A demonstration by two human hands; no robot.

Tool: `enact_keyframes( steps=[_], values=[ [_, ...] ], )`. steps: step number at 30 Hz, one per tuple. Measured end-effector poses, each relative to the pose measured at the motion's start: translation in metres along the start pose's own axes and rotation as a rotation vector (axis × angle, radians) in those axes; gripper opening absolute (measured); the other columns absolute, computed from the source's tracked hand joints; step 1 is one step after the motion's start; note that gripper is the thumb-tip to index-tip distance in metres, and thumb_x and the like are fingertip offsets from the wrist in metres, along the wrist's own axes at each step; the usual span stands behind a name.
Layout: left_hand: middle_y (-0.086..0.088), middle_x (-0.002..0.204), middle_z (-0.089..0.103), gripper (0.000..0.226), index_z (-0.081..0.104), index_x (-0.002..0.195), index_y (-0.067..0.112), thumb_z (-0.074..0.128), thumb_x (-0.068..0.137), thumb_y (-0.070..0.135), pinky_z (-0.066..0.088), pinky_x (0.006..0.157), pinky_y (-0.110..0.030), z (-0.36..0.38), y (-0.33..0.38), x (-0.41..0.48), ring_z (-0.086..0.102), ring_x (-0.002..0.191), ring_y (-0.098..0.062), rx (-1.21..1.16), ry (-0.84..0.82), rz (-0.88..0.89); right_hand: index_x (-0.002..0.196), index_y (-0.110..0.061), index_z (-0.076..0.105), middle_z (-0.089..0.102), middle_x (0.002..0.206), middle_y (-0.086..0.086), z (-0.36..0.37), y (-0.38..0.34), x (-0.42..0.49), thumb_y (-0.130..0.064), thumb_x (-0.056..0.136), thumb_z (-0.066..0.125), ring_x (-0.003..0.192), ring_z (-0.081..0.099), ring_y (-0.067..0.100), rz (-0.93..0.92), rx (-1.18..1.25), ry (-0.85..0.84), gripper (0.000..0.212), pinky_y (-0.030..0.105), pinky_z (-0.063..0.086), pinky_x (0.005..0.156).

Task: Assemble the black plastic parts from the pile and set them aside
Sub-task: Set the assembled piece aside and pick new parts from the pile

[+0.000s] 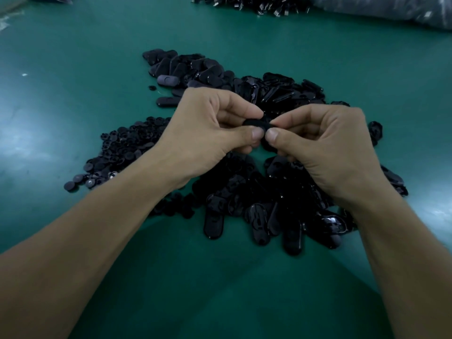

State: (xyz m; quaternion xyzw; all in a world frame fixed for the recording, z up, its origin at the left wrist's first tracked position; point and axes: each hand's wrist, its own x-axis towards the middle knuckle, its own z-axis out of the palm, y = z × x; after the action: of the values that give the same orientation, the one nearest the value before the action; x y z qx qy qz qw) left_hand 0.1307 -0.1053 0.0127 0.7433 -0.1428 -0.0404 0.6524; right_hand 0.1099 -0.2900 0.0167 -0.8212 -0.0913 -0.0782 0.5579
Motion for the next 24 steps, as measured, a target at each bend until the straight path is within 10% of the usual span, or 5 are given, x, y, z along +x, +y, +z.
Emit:
enact_keyframes(
  steps=[24],
  values=[
    [0.000, 0.075, 0.076, 0.010, 0.073, 0.093, 0.015, 0.078, 0.085, 0.012, 0.061, 0.065, -0.025, -0.0026, -0.0039, 0.0058, 0.074, 0.065, -0.013, 0.224, 0.033, 0.074, 0.085, -0.028, 0.073, 0.074, 0.073, -0.010, 0.0048, -0.0017, -0.0013, -0.012, 0.086, 0.078, 0.061, 0.070, 0.007, -0.032, -0.021, 0.055, 0.016, 0.014, 0.052, 0.058]
  ],
)
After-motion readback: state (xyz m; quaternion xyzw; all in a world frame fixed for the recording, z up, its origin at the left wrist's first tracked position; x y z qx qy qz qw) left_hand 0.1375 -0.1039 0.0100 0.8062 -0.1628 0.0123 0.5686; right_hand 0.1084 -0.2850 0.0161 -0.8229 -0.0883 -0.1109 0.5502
